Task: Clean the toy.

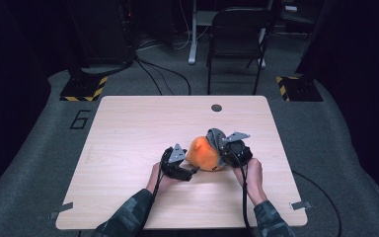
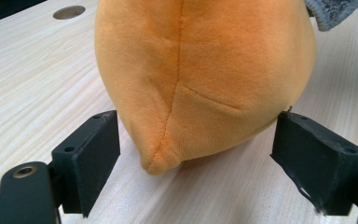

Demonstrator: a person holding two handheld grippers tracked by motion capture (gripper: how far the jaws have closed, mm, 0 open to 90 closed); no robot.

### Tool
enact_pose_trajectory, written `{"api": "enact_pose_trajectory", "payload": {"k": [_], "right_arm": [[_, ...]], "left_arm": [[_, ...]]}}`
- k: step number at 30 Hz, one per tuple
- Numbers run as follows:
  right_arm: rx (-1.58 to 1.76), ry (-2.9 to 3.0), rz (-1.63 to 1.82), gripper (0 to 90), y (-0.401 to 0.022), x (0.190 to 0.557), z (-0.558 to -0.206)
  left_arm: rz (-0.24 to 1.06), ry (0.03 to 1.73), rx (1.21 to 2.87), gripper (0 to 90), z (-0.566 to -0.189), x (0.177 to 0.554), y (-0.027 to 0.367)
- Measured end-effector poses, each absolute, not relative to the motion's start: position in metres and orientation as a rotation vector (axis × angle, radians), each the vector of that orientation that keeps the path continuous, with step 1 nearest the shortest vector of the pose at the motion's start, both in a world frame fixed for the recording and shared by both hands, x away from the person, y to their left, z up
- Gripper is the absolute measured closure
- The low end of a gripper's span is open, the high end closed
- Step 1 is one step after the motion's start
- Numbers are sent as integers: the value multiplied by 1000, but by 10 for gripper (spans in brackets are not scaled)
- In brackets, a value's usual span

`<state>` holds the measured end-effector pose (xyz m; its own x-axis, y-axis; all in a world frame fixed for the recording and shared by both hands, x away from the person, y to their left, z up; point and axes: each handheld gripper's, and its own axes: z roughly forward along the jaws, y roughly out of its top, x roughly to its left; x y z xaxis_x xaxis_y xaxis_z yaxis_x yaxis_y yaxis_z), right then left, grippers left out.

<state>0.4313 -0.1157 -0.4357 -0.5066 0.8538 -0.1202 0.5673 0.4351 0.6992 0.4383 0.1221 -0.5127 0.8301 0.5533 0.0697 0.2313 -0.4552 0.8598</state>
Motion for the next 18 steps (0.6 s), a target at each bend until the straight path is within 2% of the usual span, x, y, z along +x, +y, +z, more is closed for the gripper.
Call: {"api": "enact_pose_trajectory", "payload": {"k": [5, 13, 18], "right_arm": [[1214, 2229, 830, 721, -115, 431, -436], [1205, 2225, 842, 720, -115, 432, -437], [1211, 2221, 864, 718, -118, 431, -435]], "left_arm": [[457, 547, 2078, 206, -518, 437, 115], [500, 547, 2042, 554, -521, 437, 116], [507, 534, 2041, 629, -521, 437, 116]]}}
